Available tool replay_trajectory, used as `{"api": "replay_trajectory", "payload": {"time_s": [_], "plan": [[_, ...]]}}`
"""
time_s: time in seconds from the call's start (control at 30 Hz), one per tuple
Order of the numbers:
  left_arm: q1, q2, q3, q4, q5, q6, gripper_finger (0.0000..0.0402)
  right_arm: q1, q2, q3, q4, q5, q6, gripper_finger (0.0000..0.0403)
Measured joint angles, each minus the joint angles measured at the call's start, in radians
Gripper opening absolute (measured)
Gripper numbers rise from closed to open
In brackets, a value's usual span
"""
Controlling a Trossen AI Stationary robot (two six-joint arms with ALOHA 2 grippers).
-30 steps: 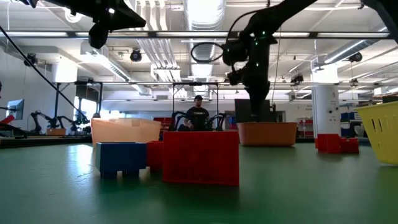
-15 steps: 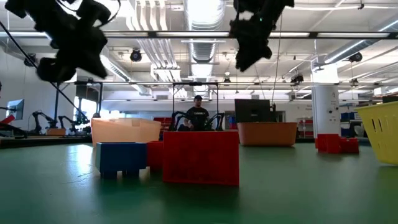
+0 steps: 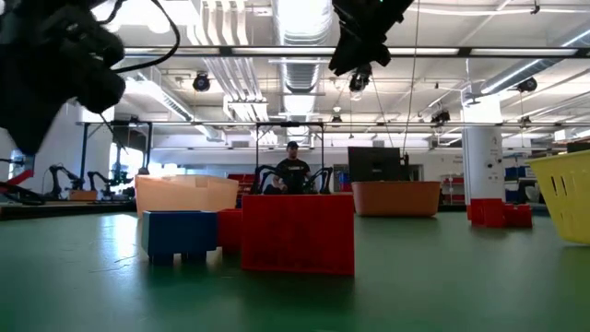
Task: Sort & place blocks by color
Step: Put the orange game piece into the right orange bin
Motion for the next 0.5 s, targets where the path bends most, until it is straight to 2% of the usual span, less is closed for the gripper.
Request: {"api": "replay_trajectory", "payload": {"time_s": [0.13, 0.3, 0.4, 0.5], "plan": [[-0.044, 0.097, 0.047, -0.096, 0.002, -0.009, 0.0000, 0.000, 0.025, 0.000, 0.000, 0.001, -0.001, 0.0114], [-0.068, 0.183, 0.088, -0.091, 0.003, 0.003, 0.0002, 0.000, 0.060, 0.000, 0.001, 0.000, 0.000, 0.0118], [-0.083, 0.212, 0.090, -0.093, 0.003, 0.003, 0.0024, 0.002, 0.076, -0.001, 0.002, -0.001, 0.004, 0.0122], [-0.101, 0.227, 0.084, -0.095, 0.004, -0.011, 0.0067, 0.002, 0.084, -0.001, 0.011, -0.002, 0.009, 0.0124]]}}
